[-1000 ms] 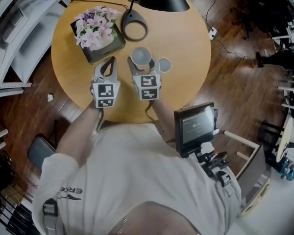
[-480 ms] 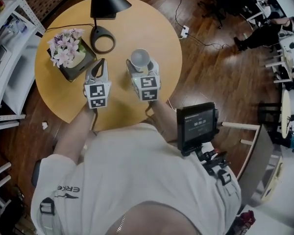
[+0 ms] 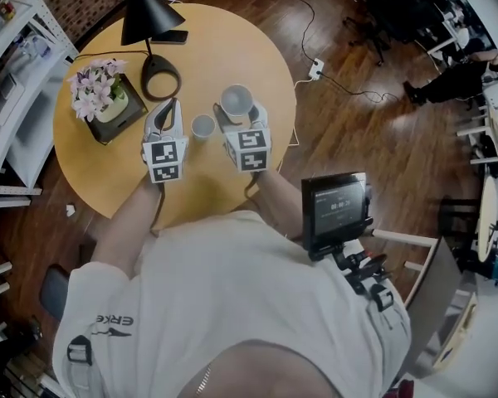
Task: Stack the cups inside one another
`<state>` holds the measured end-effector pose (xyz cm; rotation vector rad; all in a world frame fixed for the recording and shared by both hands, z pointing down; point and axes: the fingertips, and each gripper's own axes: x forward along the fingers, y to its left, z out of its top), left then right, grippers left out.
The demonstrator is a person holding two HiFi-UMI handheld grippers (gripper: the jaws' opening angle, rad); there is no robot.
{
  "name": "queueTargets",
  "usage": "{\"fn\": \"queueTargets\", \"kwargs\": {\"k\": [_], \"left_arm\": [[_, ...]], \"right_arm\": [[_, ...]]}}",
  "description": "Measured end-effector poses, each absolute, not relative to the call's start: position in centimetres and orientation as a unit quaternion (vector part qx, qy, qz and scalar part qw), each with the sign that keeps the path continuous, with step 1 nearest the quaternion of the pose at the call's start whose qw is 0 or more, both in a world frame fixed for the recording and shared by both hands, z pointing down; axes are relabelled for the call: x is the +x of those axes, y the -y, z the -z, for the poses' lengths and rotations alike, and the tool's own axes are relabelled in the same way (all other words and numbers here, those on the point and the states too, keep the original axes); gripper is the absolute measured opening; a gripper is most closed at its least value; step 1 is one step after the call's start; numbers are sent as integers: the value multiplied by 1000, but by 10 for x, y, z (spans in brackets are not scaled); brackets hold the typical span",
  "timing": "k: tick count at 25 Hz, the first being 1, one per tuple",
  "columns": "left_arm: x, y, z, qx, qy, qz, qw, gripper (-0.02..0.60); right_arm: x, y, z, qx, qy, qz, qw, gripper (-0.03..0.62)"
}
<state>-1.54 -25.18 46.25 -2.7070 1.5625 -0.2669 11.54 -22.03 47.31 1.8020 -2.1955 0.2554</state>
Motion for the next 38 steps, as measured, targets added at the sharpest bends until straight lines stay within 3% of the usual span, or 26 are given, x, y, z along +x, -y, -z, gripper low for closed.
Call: {"fn": "queueTargets", "kwargs": {"k": [13, 27, 38], "left_arm": [[3, 234, -477, -809, -575, 121, -9, 2], [-24, 233, -487, -801, -583, 136, -21, 2], [-44, 222, -534, -797, -578, 164, -69, 2]], "right_arm": [[129, 229, -499, 538, 823, -107, 147, 312], [85, 228, -518, 508, 836, -125, 165, 313], [58, 221, -574, 488, 833, -152, 211, 313]]}}
